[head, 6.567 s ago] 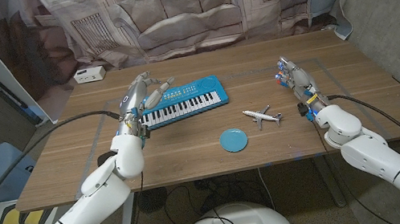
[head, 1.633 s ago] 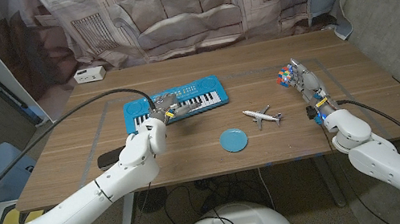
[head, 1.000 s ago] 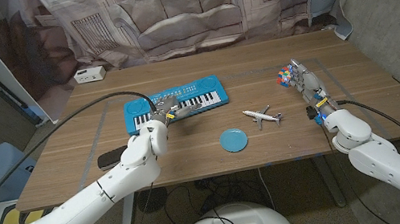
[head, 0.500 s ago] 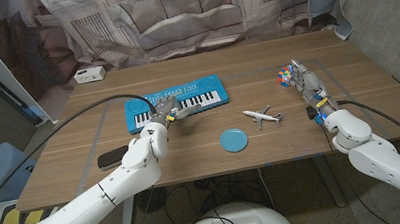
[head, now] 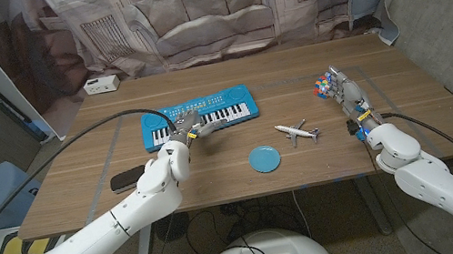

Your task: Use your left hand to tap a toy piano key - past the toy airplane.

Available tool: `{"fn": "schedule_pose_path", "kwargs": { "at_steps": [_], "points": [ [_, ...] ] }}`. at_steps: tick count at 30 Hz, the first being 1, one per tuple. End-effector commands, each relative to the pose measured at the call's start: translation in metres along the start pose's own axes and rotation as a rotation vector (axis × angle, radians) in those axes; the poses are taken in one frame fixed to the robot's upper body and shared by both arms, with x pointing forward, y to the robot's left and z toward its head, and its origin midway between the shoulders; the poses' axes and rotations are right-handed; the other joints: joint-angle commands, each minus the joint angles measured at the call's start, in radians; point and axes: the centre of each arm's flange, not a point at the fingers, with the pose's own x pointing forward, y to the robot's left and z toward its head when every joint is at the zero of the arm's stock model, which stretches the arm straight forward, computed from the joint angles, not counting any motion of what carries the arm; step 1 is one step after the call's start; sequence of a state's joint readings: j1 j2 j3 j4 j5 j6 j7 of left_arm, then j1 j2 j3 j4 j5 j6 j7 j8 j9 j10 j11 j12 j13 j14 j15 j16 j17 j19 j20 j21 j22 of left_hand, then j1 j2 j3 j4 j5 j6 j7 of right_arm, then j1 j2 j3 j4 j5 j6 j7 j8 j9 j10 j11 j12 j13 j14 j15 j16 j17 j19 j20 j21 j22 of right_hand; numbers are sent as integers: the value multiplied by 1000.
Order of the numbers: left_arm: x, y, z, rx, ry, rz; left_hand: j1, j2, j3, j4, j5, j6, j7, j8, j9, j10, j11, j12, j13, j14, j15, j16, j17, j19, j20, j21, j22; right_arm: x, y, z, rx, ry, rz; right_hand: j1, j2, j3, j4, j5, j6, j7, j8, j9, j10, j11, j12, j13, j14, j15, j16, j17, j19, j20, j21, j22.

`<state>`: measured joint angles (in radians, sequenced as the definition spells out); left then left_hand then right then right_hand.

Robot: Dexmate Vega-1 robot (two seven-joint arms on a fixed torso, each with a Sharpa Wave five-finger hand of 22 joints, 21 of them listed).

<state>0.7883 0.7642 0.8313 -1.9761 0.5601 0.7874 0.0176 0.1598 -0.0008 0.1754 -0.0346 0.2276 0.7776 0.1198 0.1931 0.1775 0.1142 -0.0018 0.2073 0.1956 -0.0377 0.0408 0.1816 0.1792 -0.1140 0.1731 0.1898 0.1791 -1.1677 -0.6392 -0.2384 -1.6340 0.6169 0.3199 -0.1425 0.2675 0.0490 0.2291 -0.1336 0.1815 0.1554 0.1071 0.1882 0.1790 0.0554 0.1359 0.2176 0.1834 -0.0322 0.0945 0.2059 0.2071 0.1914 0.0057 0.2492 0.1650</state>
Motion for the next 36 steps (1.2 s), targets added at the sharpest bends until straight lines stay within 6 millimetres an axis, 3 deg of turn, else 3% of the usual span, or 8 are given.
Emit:
{"fn": "schedule_pose_path", "kwargs": {
  "at_steps": [1, 27, 36],
  "points": [
    [-3, 0, -2, -4, 7, 9, 1, 14, -1, 1, 6, 16, 1, 7, 5, 1, -2, 6, 2, -1, 5, 6, 2, 0, 10, 8, 5, -1, 1, 0, -7, 2, 6, 5, 9, -3, -1, -2, 8, 0, 0, 5, 8, 0, -1, 5, 8, 4, -2, 5, 10, -5, -6, 6],
    [-9, 13, -4, -10, 13, 53, 7, 18, -2, -4, 4, 22, -2, 5, 6, 41, 17, 22, 2, 25, -8, 13, 1, 16, 0, 14, 5, -6, 4, -2, 1, 4, 3, 5, 9, -5, -1, -3, 9, 0, 0, 5, 10, 1, -2, 5, 9, 4, -2, 5, 14, -4, -14, 6],
    [-11, 17, -5, -13, 14, 67, 7, 18, -4, -5, 3, 20, -4, 3, 6, 52, 27, 25, 2, 33, -10, 14, 1, 19, -22, 15, 5, -6, 5, -2, 1, 3, 5, 6, 10, -5, -2, -3, 9, -2, 0, 5, 11, 2, -3, 5, 11, 2, -2, 5, 17, -4, -17, 6]
  ]
}}
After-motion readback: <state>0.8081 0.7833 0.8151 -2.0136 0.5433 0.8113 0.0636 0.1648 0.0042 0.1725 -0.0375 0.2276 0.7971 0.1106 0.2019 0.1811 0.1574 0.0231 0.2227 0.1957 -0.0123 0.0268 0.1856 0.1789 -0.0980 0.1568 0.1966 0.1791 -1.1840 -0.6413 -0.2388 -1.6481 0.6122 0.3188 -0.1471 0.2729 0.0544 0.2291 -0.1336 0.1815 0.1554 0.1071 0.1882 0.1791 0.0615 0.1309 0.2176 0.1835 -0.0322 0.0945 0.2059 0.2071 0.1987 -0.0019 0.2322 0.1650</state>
